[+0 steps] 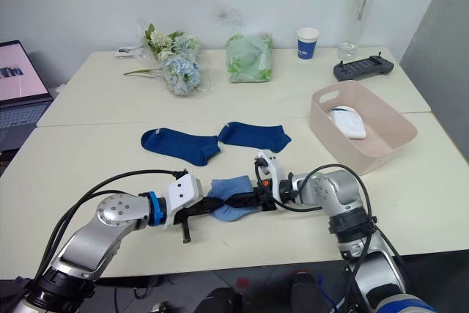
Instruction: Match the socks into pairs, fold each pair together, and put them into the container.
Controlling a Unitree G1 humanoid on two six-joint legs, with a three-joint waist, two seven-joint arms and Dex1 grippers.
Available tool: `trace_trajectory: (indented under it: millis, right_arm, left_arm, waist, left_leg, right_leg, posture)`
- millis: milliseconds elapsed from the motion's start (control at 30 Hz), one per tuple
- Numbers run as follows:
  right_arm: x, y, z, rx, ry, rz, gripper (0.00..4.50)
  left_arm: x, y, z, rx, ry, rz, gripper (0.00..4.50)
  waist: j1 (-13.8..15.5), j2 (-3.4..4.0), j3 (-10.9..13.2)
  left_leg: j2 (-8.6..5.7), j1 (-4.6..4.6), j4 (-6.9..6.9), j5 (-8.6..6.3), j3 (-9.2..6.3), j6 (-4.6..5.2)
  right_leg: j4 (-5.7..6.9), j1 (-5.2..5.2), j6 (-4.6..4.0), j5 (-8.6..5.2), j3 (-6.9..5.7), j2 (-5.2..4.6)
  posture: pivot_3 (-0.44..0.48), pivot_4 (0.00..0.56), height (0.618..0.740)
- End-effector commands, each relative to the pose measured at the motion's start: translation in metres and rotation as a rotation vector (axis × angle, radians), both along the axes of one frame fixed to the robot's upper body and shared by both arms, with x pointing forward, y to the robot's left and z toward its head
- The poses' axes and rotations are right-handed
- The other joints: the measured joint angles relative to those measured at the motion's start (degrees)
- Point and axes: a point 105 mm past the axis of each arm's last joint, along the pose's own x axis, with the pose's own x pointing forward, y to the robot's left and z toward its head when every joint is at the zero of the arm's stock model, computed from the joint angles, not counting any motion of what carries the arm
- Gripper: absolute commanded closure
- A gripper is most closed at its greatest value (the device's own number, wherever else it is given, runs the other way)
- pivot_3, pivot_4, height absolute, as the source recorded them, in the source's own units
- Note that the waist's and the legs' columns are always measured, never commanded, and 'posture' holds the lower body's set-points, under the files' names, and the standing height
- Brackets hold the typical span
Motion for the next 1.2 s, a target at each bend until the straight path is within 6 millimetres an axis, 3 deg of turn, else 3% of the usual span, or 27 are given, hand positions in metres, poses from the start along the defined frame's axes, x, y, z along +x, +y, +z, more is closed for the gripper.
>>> trace_trajectory:
  millis: [33,167,233,333,400,533,667,800,867,967,1033,1200]
  right_arm:
    - [0.003,0.002,0.008,0.014,-0.029,0.001,2.54]
    - [0.004,-0.001,0.008,0.002,-0.050,-0.009,3.98]
    - [0.007,-0.005,0.010,0.006,-0.068,-0.027,4.48]
    - [0.017,-0.016,0.027,0.026,-0.135,-0.080,4.48]
    - [0.032,-0.032,0.051,0.014,-0.280,-0.144,4.50]
    - [0.045,-0.055,0.086,0.006,-0.432,-0.214,4.50]
    - [0.066,-0.111,0.149,-0.133,-0.756,-0.324,4.50]
    - [0.083,-0.152,0.181,-0.313,-0.964,-0.389,4.50]
    - [0.094,-0.176,0.195,-0.441,-1.078,-0.425,4.50]
    - [0.115,-0.227,0.221,-0.827,-1.344,-0.463,4.50]
    - [0.124,-0.241,0.219,-0.993,-1.429,-0.391,4.50]
    - [0.140,-0.253,0.195,-1.188,-1.508,-0.264,4.50]
  left_arm:
    - [-0.003,0.008,-0.006,0.022,0.039,0.021,4.50]
    - [0.000,0.007,0.001,0.001,0.011,0.008,4.50]
    - [0.001,0.003,0.013,-0.070,-0.004,0.009,4.50]
    - [-0.002,-0.006,0.047,-0.255,0.008,-0.005,4.50]
    - [-0.001,-0.008,0.078,-0.373,0.010,-0.005,3.93]
    - [0.007,-0.012,0.115,-0.483,-0.017,0.009,2.74]
    - [0.031,-0.030,0.168,-0.551,-0.164,-0.024,1.47]
    - [0.049,-0.054,0.187,-0.576,-0.232,-0.062,0.20]
    - [0.054,-0.068,0.195,-0.591,-0.260,-0.090,0.09]
    - [0.064,-0.097,0.214,-0.628,-0.337,-0.134,0.09]
    - [0.069,-0.109,0.217,-0.636,-0.360,-0.140,0.09]
    - [0.061,-0.130,0.212,-0.639,-0.353,-0.216,0.09]
  waist:
    - [0.00,0.00,0.00]
    - [0.00,0.00,0.00]
    - [0.03,0.00,0.00]
    - [0.20,-0.01,0.03]
    - [0.54,0.01,0.08]
    - [0.98,-0.02,0.14]
    - [1.50,-0.06,0.33]
    - [1.23,-0.11,0.29]
    - [0.69,-0.11,0.30]
    - [0.94,-0.12,0.42]
    - [1.01,-0.11,0.44]
    - [0.23,-0.13,0.43]
  left_leg:
    - [0.00,0.00,0.00,0.00,0.00,0.00]
    - [0.00,-0.01,0.00,0.00,-0.01,0.00]
    - [0.00,-0.01,0.00,0.00,-0.01,0.01]
    - [-0.01,-0.08,0.04,-0.01,-0.04,0.01]
    - [-0.01,-0.17,0.06,0.00,-0.04,0.00]
    - [-0.11,-0.26,0.17,0.01,-0.04,-0.01]
    - [-0.22,-0.55,0.34,0.04,-0.06,-0.04]
    - [-0.33,-0.60,0.27,0.04,0.09,-0.05]
    - [-0.26,-0.60,0.18,0.04,0.15,-0.06]
    - [-0.35,-0.73,0.31,0.06,0.29,-0.06]
    - [-0.42,-0.86,0.35,0.09,0.43,-0.05]
    - [-0.26,-0.91,0.21,0.08,0.69,-0.08]
  right_leg:
    - [0.00,0.00,0.00,0.00,0.00,0.00]
    - [0.00,0.00,0.00,0.00,-0.01,0.00]
    - [0.00,0.00,0.00,0.00,0.00,0.00]
    - [0.00,-0.04,0.00,0.00,-0.02,-0.04]
    - [-0.01,-0.09,0.00,0.00,-0.02,-0.09]
    - [-0.03,-0.08,0.03,0.00,-0.07,-0.23]
    - [-0.06,-0.13,0.07,0.03,-0.24,-0.23]
    - [-0.22,-0.15,0.09,0.03,-0.24,-0.28]
    - [-0.25,-0.20,0.10,0.02,-0.18,-0.27]
    - [-0.12,-0.34,0.09,0.03,-0.12,-0.32]
    - [-0.12,-0.47,0.15,0.10,-0.07,-0.36]
    - [-0.18,-0.69,0.16,0.08,0.09,-0.32]
  posture:
    - [0.000,0.150,0.740]
    - [0.000,0.150,0.740]
    - [0.000,0.150,0.740]
    - [0.000,0.150,0.740]
    - [0.000,0.150,0.740]
    - [0.000,0.150,0.740]
    - [0.000,0.150,0.740]
    - [0.000,0.150,0.740]
    - [0.000,0.150,0.740]
    - [0.000,0.150,0.740]
    - [0.000,0.150,0.740]
    - [0.000,0.150,0.740]
